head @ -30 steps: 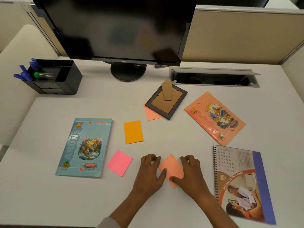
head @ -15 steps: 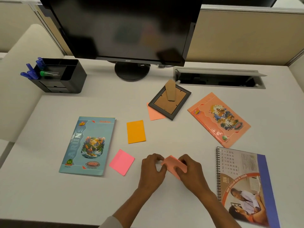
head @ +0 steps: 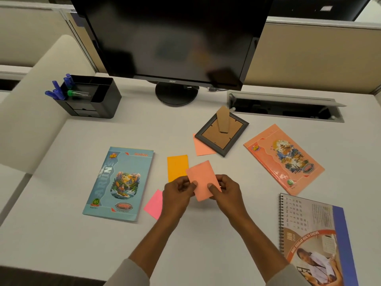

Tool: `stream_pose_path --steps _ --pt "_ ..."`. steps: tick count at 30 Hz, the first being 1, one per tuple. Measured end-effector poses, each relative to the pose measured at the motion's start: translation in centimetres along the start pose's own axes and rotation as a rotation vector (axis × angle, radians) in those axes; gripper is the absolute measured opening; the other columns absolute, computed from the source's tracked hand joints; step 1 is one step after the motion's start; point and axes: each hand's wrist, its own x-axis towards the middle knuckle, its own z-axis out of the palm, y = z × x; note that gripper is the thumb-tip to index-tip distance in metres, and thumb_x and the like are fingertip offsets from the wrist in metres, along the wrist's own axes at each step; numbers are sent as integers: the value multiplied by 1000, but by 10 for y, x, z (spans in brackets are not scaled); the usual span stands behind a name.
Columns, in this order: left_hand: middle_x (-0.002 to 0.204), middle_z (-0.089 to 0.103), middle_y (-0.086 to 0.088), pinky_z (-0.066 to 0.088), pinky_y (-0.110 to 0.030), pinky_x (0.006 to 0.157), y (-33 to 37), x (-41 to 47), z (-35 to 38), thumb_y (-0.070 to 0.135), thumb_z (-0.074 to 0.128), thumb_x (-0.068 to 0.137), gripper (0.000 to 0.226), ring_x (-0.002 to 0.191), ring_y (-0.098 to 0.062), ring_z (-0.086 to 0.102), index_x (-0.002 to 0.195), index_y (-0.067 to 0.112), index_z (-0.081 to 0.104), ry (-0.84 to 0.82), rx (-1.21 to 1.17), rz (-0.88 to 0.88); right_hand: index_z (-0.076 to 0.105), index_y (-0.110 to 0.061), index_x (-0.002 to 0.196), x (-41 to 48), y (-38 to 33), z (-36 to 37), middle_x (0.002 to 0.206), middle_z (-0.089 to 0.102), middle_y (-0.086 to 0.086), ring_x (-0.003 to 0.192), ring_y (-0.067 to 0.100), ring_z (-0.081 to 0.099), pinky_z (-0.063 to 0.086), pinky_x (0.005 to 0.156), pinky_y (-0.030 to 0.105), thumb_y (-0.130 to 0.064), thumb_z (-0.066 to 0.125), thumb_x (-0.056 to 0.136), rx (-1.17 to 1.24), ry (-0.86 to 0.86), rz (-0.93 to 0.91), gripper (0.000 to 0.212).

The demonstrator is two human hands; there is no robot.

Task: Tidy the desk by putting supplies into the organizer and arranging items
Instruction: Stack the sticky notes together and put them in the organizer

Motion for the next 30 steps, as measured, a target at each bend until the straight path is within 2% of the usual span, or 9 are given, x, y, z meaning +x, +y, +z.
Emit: stream_pose_path --steps 4,7,8,10,13,18,21,25,30 --pt "97 77 5 62 -36 82 5 22 -14 29 71 92 13 87 -10 74 102 23 76 88 72 25 66 -18 111 17 -9 16 112 70 4 101 21 68 63 75 39 -13 66 92 55 19 62 19" --pt "99 76 3 54 -32 90 5 43 -23 28 65 94 19 89 -11 68 107 18 75 244 369 89 66 -18 107 31 -12 29 111 69 5 98 20 68 63 73 35 -12 67 91 86 67 96 17" --pt "106 75 -3 50 -29 90 4 50 -25 27 66 94 25 92 -15 67 114 14 72 279 491 88 66 -18 107 36 -12 33 110 69 6 98 20 68 63 73 33 -12 67 91 81 86 101 17" --pt "118 69 -12 47 -34 91 1 62 -27 34 70 91 45 107 -26 65 126 6 64 287 656 37 66 -14 109 43 -12 40 110 69 6 98 21 68 63 74 34 -12 68 90 56 115 107 19" --pt "121 59 -17 46 -38 90 -1 70 -21 44 74 86 59 116 -33 55 127 3 59 254 780 -20 69 -16 109 51 -13 51 106 69 0 100 20 67 62 79 40 -13 70 88 3 155 102 21" --pt "124 53 -15 48 -37 91 -1 70 -13 43 77 83 57 115 -33 52 124 8 59 285 829 -28 69 -15 115 60 -15 61 111 69 1 99 16 61 56 89 37 -15 69 90 -92 209 131 25" --pt "128 52 -13 48 -37 93 0 69 -12 36 78 83 54 119 -32 50 128 13 59 284 782 -58 67 -12 116 62 -11 65 110 68 2 100 18 61 55 89 36 -15 66 91 -116 208 172 25" --pt "126 54 -8 49 -33 87 3 68 -11 24 79 82 45 118 -28 51 123 19 60 286 718 -93 64 -13 119 61 -9 70 116 68 5 98 18 61 54 86 33 -16 64 93 -125 204 213 26" --pt "125 63 -10 52 -36 93 0 72 -12 7 77 80 55 115 -28 61 131 12 57 287 576 -99 64 -14 118 62 -9 76 117 67 5 102 23 63 57 93 41 -18 65 93 -57 210 296 25"
